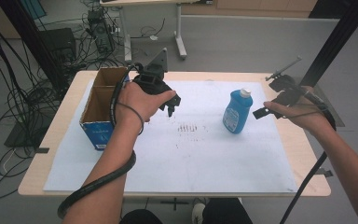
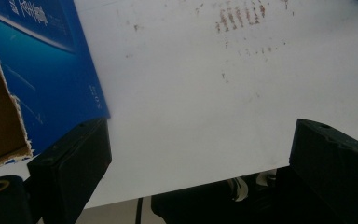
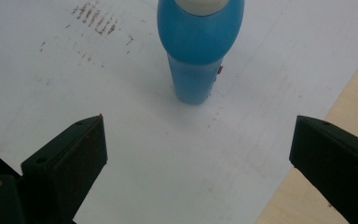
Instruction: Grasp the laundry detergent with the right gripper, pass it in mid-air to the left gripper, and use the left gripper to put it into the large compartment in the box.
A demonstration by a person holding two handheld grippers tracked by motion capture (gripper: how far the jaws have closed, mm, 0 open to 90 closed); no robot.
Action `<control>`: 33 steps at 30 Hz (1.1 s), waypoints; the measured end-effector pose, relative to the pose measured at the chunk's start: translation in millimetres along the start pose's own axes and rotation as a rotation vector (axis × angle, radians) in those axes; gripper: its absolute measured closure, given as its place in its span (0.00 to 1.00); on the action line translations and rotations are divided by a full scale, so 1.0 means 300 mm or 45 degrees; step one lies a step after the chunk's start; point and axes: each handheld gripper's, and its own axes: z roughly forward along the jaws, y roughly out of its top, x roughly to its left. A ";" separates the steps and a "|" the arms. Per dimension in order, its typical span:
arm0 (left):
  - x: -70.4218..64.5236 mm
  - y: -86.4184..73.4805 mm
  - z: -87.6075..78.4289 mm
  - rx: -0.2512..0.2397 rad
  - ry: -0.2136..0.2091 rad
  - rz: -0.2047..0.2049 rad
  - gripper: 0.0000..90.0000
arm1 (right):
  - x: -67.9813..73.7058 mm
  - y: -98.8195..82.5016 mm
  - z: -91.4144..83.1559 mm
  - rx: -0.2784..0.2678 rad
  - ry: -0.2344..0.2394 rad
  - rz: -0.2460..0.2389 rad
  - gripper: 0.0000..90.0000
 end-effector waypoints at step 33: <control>0.018 0.007 0.042 0.011 0.003 -0.005 0.07 | 0.039 -0.031 0.218 -0.239 -0.048 0.026 0.04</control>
